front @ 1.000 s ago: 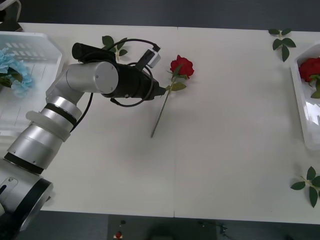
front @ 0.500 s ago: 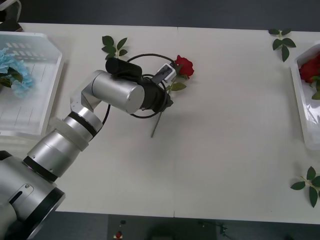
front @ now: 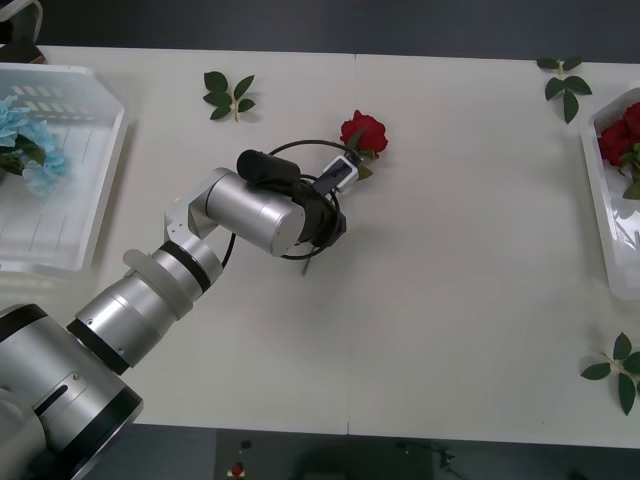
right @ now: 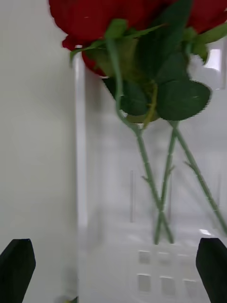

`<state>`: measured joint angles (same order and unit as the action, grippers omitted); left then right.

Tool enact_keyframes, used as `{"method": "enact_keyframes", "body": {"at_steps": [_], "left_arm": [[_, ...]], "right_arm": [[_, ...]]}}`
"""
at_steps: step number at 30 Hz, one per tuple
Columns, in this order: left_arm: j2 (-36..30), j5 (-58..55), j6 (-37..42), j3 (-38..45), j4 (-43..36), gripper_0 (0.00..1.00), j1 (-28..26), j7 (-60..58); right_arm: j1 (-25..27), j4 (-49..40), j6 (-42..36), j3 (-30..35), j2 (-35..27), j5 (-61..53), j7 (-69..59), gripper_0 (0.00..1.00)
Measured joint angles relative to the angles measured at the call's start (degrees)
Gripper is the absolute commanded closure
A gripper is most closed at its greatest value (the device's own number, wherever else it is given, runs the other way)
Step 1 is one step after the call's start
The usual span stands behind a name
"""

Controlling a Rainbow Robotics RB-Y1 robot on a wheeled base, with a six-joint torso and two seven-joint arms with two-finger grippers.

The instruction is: Put the red flowers into the right box and the blue flowers into the left box

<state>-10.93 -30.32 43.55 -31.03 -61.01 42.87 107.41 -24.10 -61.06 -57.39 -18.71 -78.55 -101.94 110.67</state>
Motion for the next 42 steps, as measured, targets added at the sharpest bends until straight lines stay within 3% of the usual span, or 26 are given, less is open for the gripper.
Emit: {"method": "enact_keyframes", "body": {"at_steps": [13, 21, 28, 29, 30, 32, 37, 42], "left_arm": [[-3.3, -2.5, 2.0, 0.0, -2.5, 1.0, -1.2, 0.0], [-16.4, -10.0, 3.0, 0.0, -19.9, 1.0, -12.1, 0.0], [-25.1, -10.4, 2.9, 0.5, -31.4, 0.99, -22.6, 0.0], [-25.7, -10.4, 2.9, 1.0, -32.7, 0.83, -24.2, 0.0], [-26.2, -10.4, 2.7, 1.7, -33.7, 0.5, -25.7, 0.0], [-26.5, -10.5, 1.9, 3.1, -35.1, 0.0, -28.1, 0.0], [-26.5, -11.2, 1.3, 4.9, -35.6, 0.0, -29.4, 0.0], [-26.3, -11.6, 0.6, 4.9, -35.6, 0.0, -27.1, 0.0]], "right_arm": [[0.0, -11.7, -7.9, 0.0, 0.1, -16.6, 0.3, 0.0], [0.0, -14.0, -10.6, 0.0, 5.6, -30.6, 19.1, 0.0], [0.0, -14.0, -13.3, 0.0, 11.2, -34.9, 41.2, 0.0], [0.0, -14.0, -14.2, 0.0, 11.7, -35.1, 43.4, 0.0], [0.0, -13.9, -14.9, 0.0, 12.3, -35.4, 44.5, 0.0], [0.0, -13.9, -16.0, 0.0, 13.0, -35.8, 44.6, 0.0], [0.0, -13.9, -17.9, 0.0, 14.2, -37.9, 44.6, 0.0], [0.1, -13.9, -17.9, 0.0, 15.5, -39.6, 44.6, 0.0]]}}
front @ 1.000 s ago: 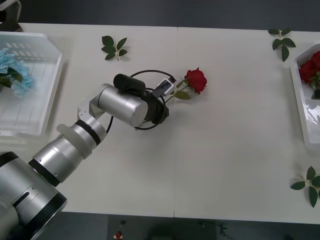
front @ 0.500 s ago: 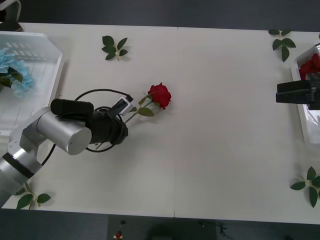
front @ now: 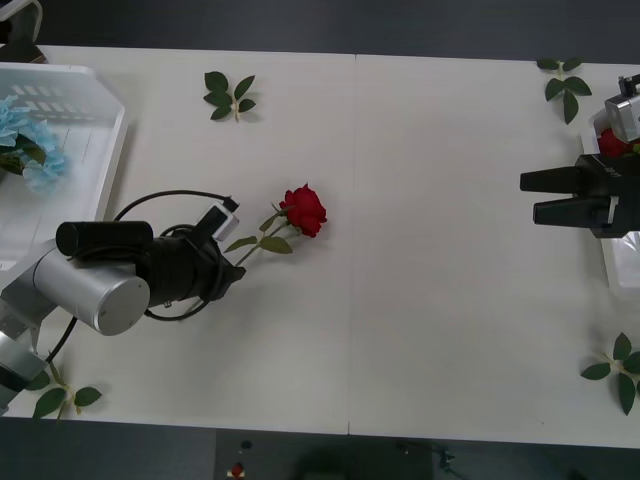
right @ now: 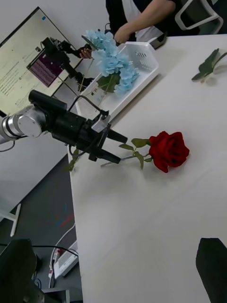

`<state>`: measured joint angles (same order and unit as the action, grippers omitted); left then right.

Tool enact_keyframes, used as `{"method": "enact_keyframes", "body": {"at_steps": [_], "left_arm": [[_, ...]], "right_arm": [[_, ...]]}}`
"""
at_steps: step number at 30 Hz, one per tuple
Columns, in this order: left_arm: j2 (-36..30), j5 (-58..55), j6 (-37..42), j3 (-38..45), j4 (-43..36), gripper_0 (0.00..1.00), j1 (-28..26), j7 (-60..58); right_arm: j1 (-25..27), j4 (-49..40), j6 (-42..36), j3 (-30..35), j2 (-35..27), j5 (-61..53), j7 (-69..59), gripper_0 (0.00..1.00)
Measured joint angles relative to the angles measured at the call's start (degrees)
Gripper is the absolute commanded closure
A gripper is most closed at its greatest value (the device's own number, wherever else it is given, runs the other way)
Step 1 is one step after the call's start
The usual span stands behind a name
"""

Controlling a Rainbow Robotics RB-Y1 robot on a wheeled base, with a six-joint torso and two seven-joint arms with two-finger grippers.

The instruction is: Put the red flowers into the right box and the blue flowers into the left box

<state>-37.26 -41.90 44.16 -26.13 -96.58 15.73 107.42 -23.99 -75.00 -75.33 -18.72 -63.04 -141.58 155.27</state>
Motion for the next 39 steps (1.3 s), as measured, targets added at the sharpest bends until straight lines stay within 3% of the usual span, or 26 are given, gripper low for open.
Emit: {"method": "enact_keyframes", "body": {"at_steps": [5, 17, 19, 21, 22, 23, 24, 39], "left_arm": [[3.1, 0.0, 2.7, 0.0, 1.8, 0.0, 5.2, 0.0], [13.7, 0.8, 2.8, -1.3, 16.0, 0.0, 14.7, 0.0], [14.4, 1.4, 2.8, -1.9, 17.8, 0.1, 15.4, 0.1], [15.0, 1.8, 2.8, -2.3, 19.0, 0.33, 15.9, 0.1], [15.2, 2.1, 2.8, -2.4, 19.5, 0.55, 15.9, 0.2], [15.3, 2.4, 2.8, -2.4, 19.8, 0.7, 15.9, 0.2], [15.4, 3.0, 2.8, -2.4, 19.9, 0.99, 15.9, 0.2], [15.4, 3.0, 1.7, -2.4, 19.7, 1.0, 15.9, 0.2]], "right_arm": [[0.1, -0.2, 0.0, 0.0, 1.3, 0.0, 0.0, 0.0], [3.1, -2.8, 0.0, 0.0, 2.4, -3.0, 0.0, 0.0], [3.2, -2.8, 0.0, 0.0, 2.7, -3.0, 0.0, 0.0], [3.2, -2.9, 0.0, 0.0, 2.9, -3.1, 0.0, 0.0], [3.2, -2.9, 0.0, 0.0, 2.9, -3.4, 0.0, 0.0], [3.2, -2.9, 0.0, 0.0, 2.9, -3.8, 0.0, 0.0], [3.2, -2.9, 0.0, 0.0, 2.9, -4.1, 0.0, 0.0], [3.2, -2.9, 0.0, 0.0, 2.9, -4.2, 0.0, 0.0]]}}
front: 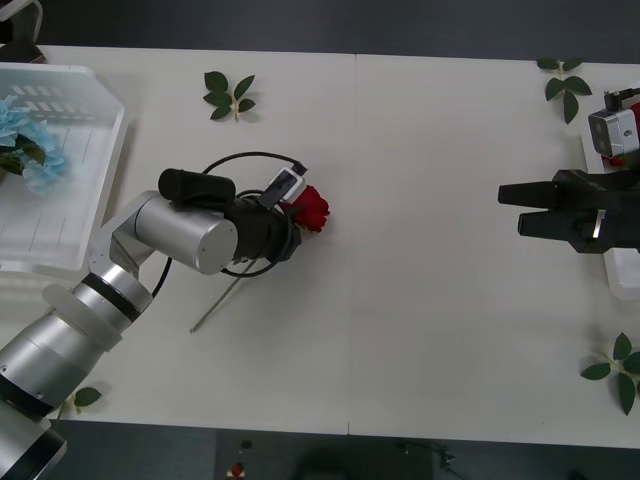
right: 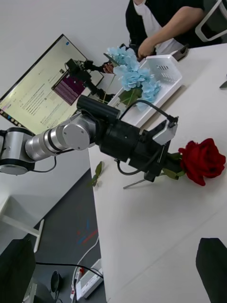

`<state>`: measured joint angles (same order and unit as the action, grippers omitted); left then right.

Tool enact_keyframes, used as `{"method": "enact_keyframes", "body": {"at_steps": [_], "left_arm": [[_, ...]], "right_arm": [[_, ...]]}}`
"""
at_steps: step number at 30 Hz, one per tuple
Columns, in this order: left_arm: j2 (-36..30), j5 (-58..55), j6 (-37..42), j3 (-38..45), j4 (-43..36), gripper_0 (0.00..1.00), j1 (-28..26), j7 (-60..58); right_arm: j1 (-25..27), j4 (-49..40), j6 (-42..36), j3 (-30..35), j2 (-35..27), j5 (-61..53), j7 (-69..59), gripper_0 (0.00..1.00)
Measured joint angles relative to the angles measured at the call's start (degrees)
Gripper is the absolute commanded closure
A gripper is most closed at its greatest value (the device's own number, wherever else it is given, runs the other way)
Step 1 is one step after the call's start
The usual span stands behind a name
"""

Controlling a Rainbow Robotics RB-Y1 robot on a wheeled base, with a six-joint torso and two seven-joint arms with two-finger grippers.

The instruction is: Put the red flowers into the right box and the blue flowers into the left box

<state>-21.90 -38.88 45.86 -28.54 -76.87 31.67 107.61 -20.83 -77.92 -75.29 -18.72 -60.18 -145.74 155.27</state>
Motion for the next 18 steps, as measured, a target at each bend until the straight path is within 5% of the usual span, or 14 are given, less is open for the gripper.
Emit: {"method": "enact_keyframes", "body": {"at_steps": [18], "left_arm": [[-7.1, -47.4, -5.7, 8.8, -16.5, 1.0, 0.0, 0.0]], "right_arm": [[0.0, -0.1, 0.0, 0.0, 0.0, -1.1, 0.0, 0.0]]}}
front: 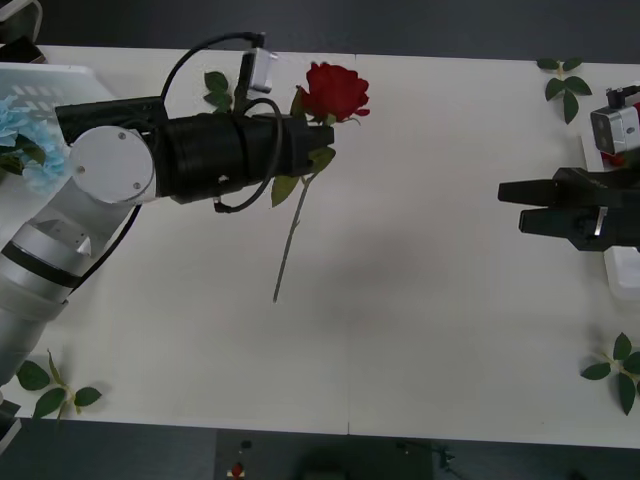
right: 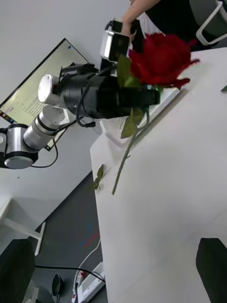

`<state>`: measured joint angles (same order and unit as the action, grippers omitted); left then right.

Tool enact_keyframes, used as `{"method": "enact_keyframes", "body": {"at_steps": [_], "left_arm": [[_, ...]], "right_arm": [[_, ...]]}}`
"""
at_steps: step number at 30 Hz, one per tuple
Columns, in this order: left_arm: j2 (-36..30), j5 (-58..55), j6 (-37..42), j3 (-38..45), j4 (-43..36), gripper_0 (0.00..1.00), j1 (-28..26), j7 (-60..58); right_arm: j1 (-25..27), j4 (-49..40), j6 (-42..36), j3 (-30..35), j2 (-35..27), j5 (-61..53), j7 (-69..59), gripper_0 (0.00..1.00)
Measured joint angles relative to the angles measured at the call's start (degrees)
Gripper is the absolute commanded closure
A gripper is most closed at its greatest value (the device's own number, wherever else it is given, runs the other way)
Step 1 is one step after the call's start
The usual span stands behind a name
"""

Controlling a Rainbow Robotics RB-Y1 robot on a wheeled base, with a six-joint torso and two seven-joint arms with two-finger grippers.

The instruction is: Put the red flowers into the right box and the blue flowers into the left box

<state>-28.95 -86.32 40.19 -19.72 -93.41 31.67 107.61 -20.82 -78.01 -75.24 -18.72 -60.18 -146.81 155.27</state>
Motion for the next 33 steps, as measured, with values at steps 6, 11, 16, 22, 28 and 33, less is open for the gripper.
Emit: {"method": "enact_keyframes", "body": {"at_steps": [6, 11, 16, 22, 28, 33], "left_arm": [[0.8, -5.1, -5.8, 0.0, -4.2, 1.0, 0.0, 0.1], [6.5, -6.9, -10.0, -0.1, -4.7, 1.0, 0.0, 0.1], [14.5, -5.1, -18.5, -3.0, -4.7, 1.0, 0.0, 0.3], [19.3, -2.5, -25.3, -9.5, -3.7, 1.0, 0.0, 0.3], [20.8, -1.9, -28.7, -12.5, -2.7, 1.0, 0.0, 0.4], [20.9, -2.1, -30.1, -13.3, -2.7, 1.0, 0.0, 0.4]], "right_arm": [[0.0, 0.0, 0.0, 0.0, 0.0, -0.7, 0.0, 0.0], [0.0, -0.1, 0.0, 0.0, 0.0, -0.7, 0.0, 0.0], [0.0, -1.2, -0.1, 0.0, 0.2, -0.8, 0.0, 0.0], [0.0, -1.4, -0.1, 0.0, 3.7, -0.8, 0.0, 0.0], [0.2, -1.4, -0.1, 0.0, 7.0, -0.8, 0.0, 0.0], [0.8, -1.4, 0.0, 0.0, 7.6, -0.8, 0.0, 0.6]]}}
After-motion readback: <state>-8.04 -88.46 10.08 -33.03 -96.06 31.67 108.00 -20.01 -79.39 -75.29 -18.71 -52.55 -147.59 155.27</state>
